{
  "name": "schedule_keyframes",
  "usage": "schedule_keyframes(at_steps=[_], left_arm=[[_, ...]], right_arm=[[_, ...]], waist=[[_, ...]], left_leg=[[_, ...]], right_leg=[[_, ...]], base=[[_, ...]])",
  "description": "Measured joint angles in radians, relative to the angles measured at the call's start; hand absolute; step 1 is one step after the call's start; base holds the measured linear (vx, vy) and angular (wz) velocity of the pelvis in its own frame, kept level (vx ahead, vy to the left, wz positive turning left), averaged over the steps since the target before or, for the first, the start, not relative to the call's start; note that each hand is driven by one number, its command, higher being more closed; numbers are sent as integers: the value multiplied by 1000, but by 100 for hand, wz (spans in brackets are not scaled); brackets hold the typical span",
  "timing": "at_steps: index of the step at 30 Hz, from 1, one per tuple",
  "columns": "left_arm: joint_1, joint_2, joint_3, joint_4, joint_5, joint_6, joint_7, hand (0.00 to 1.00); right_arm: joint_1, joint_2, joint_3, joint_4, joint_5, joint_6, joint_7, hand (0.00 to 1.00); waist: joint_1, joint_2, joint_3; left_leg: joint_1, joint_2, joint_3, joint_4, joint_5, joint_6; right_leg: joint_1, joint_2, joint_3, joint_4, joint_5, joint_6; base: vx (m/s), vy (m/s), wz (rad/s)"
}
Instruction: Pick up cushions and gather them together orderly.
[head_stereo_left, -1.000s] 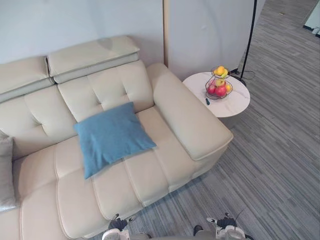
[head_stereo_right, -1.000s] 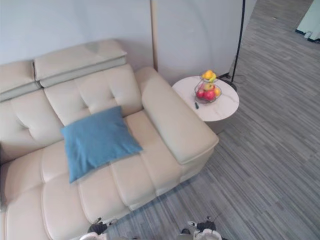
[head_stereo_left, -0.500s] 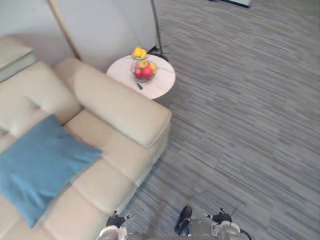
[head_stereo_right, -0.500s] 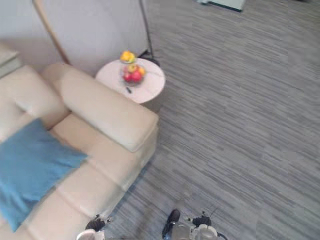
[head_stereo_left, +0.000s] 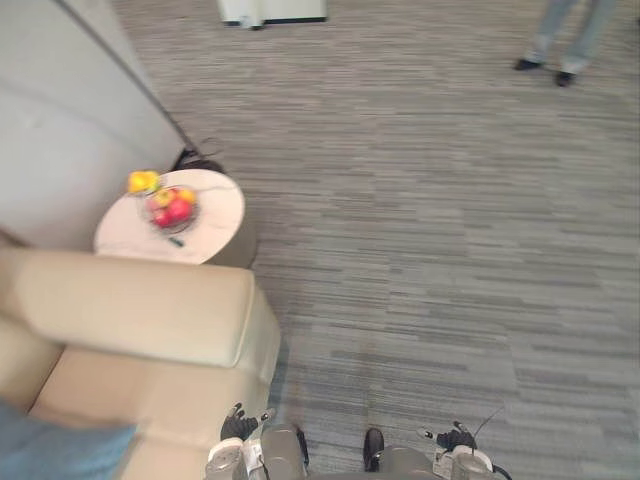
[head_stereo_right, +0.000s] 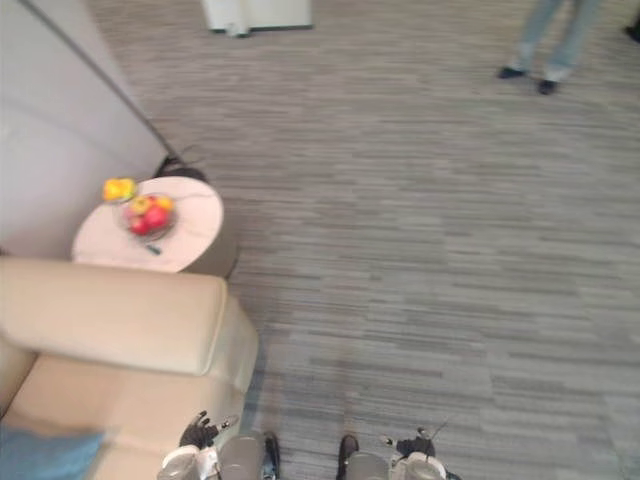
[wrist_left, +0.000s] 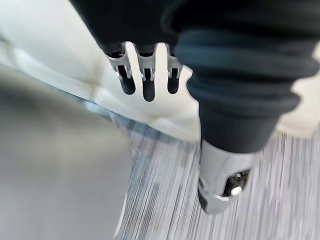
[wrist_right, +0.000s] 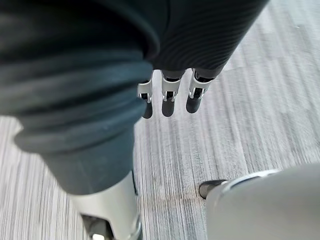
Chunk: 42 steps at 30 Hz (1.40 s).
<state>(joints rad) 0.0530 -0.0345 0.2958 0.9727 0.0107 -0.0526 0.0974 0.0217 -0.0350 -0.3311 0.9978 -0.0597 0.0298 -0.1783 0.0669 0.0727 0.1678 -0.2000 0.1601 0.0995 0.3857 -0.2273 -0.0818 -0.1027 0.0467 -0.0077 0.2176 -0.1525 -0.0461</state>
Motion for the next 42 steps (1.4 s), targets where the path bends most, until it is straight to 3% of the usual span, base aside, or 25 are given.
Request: schedule_keyframes(at_steps=[1,4,7,8,11,13,14,15,16,18,20,21,22,24,26,28,29,30,31,33,35,37,39,41,42], left_arm=[[4,6,0,2,1,1,0,0],[-3,40,-28,12,5,11,0,0],[-10,44,-52,23,4,20,8,0],[-9,48,-70,34,3,20,8,0],[-34,57,-129,64,-5,24,8,0],[-46,51,-132,82,-4,29,8,0],[-56,52,-152,86,-4,32,8,0],[-57,68,-167,97,-4,30,8,0],[-64,91,-175,107,-3,32,8,0],[-73,84,-178,107,10,33,7,0],[-75,66,-179,105,18,32,6,0],[-72,55,-179,107,25,34,5,0],[-68,48,-175,102,26,37,3,0],[-70,59,-175,84,24,35,4,0],[-66,58,-175,57,23,30,6,0],[-58,55,-164,28,14,17,7,0],[-58,51,-158,25,10,17,7,0],[-54,47,-155,20,4,16,8,0],[-49,50,-156,21,5,14,10,0],[-54,61,-157,20,6,12,12,0],[-60,67,-119,16,3,16,10,0],[-59,67,-100,19,3,18,12,0],[-50,70,-144,23,6,22,12,0],[-57,87,-174,36,5,23,13,0],[-64,92,-178,43,5,27,14,0]], right_arm=[[2,4,1,-2,2,-1,0,0],[30,34,0,-29,19,-4,-10,0],[21,34,1,-37,18,-3,-4,0],[11,30,1,-34,18,-4,-1,0],[-37,4,12,11,19,-4,2,0],[-62,-20,24,31,19,-5,2,0],[-71,-32,27,32,18,-10,0,0],[-71,-29,35,36,18,-11,0,0],[-60,-24,35,44,18,-12,-1,0],[-53,-37,24,54,19,-10,-1,0],[-40,-48,18,46,27,-12,-7,0],[-38,-47,18,47,30,-11,-14,0],[-31,-45,18,40,32,-11,-23,0],[-25,-32,18,42,38,-9,-31,0],[-25,-20,17,44,38,-6,-32,0],[-33,-17,15,41,40,-3,-37,0],[-32,-16,14,40,40,-3,-38,0],[-30,-14,10,42,40,-3,-38,0],[-25,-15,11,44,40,-3,-38,0],[-20,11,10,50,40,0,-38,0],[-17,39,-20,42,40,2,-37,0],[-19,47,-19,41,38,0,-36,0],[-20,43,-16,4,36,-4,-30,0],[-41,36,-10,-5,31,-3,-27,0],[-48,36,-10,-2,31,-4,-25,0]], waist=[[3,-5,-9],[-8,-60,-28],[-2,-64,-32],[-5,-62,-35],[-9,-29,-34],[-14,-6,-19],[-17,-1,-15],[-15,-15,-19],[-21,-43,-21],[-25,-18,-21],[-47,9,-8],[-46,24,8],[-45,25,18],[-27,11,30],[-7,9,29],[0,8,29],[1,6,30],[6,4,29],[17,-10,22],[11,-54,-5],[24,-75,-1],[42,-79,0],[37,-58,-3],[20,-57,6],[7,-70,10]], left_leg=[[7,-6,16,0,1,0],[74,-32,121,-36,-21,11],[149,-43,238,-72,-31,29],[159,-43,263,-76,-31,29],[224,-29,335,-133,-31,29],[292,-24,350,-172,-26,20],[326,-18,371,-185,-26,20],[342,-27,383,-183,-26,20],[362,-46,389,-165,-37,2],[337,6,376,-48,-39,-5],[273,77,346,202,-17,-6],[211,137,302,417,40,39],[160,166,273,555,15,87],[63,155,227,636,-48,77],[-31,121,205,547,-75,63],[-111,59,169,302,-70,54],[-117,32,142,198,-50,48],[-110,0,96,58,37,19],[-87,-28,87,31,90,31],[-79,-60,127,26,58,56],[-77,-54,156,105,22,90],[-33,-47,184,153,21,92],[120,-59,196,50,-41,122],[217,-77,198,-39,-92,102],[254,-83,201,-73,-92,102]], right_leg=[[-1,0,25,2,7,22],[-25,-54,45,73,-7,74],[-116,-108,-51,234,-50,112],[-137,-127,-121,252,-47,109],[-141,-188,-494,266,-25,36],[-178,-229,-590,411,-25,10],[-197,-235,-643,398,-80,-5],[-180,-226,-674,274,-40,-24],[-163,-216,-674,189,-10,-86],[-140,-172,-651,163,-21,-77],[-82,-125,-633,122,-38,-69],[-23,-99,-611,97,-53,-67],[20,-86,-582,93,-78,-65],[79,-87,-523,87,-110,-55],[108,-93,-461,68,-117,-44],[129,-111,-380,58,-131,-18],[139,-119,-350,58,-138,-1],[146,-130,-304,58,-155,31],[162,-139,-259,45,-159,56],[193,-168,-217,-51,-112,96],[226,-188,-191,-77,-59,118],[192,-208,-146,79,-40,139],[4,-275,-151,529,10,230],[-117,-337,-244,730,-48,175],[-149,-367,-310,730,-74,135]], base=[[264,268,-150],[271,228,-82],[299,112,-81],[274,33,-82],[323,-23,-92],[325,-106,-119],[280,-123,-103],[284,-126,-86],[392,-143,-86],[364,-142,-69],[251,-87,-42],[266,-23,-58],[321,10,-66],[265,42,-71],[248,86,-93],[358,216,-109],[427,298,-111],[369,274,-119],[418,234,-103],[565,219,-48],[519,231,-48],[383,190,-69],[378,125,-67],[462,20,-18],[486,-47,-6]])
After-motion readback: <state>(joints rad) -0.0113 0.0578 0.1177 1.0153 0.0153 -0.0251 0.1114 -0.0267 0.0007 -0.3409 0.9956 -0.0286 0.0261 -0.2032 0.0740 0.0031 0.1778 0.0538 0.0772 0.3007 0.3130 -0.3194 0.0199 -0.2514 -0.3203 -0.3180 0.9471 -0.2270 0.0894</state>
